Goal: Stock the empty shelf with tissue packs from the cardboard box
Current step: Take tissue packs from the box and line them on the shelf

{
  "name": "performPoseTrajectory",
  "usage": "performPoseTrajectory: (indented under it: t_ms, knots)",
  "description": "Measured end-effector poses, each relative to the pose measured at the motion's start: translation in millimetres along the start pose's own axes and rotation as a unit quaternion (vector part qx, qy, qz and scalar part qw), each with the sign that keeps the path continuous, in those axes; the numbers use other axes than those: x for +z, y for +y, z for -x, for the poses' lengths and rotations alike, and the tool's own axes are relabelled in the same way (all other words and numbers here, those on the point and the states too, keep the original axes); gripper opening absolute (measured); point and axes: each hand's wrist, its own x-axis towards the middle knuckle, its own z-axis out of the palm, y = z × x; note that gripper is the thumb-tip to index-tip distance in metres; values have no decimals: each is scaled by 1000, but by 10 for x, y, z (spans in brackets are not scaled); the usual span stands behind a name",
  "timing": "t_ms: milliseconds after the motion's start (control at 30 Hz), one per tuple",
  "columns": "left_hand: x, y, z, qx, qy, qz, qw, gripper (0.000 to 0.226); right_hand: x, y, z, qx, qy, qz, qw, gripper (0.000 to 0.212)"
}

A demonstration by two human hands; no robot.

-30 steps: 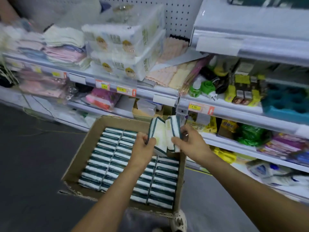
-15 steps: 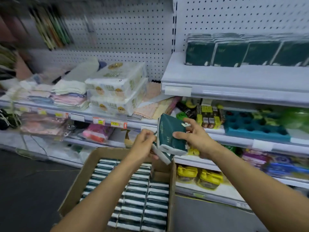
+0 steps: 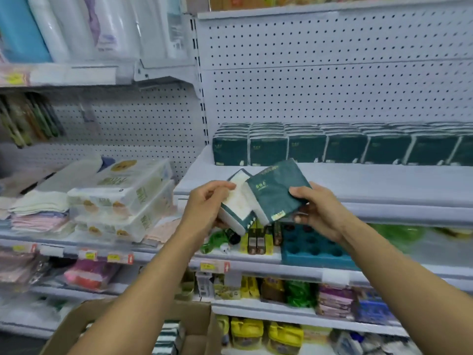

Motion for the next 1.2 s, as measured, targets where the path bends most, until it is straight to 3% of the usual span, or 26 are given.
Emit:
performPoseTrajectory:
  t_ms: [100, 200, 367, 500, 733, 933, 1133, 1200]
  knots:
    - [368, 183, -233, 34, 26, -1, 999, 15, -449, -278, -123, -27, 34, -6, 999, 19]
    - [667, 270, -455, 49, 36, -24, 998, 20, -872, -465, -304, -54, 74, 29, 995, 19]
    - [963, 210, -660, -2, 40, -11, 999, 51, -1363, -460, -617, -98, 157, 263, 947, 20]
    - [1039, 142, -798, -20, 46, -20, 999, 37, -1517, -395, -932, -118, 175, 379, 901, 39]
    - [1023, 64, -1115, -19, 19, -16, 1000, 26, -1477, -343, -1531, -123, 179, 394, 893, 28]
    - [995, -6, -1360, -19, -14, -11, 1000, 18, -1403, -286, -1807, -111, 187, 353, 910, 32]
    - [1054, 17, -1499, -24, -41, 10, 999, 15, -1390, -261, -1900, -113, 202, 356, 905, 37]
    - [1075, 46, -1517, -29, -48, 21, 998, 16, -1397, -289, -1821, -138, 226, 383, 885, 47]
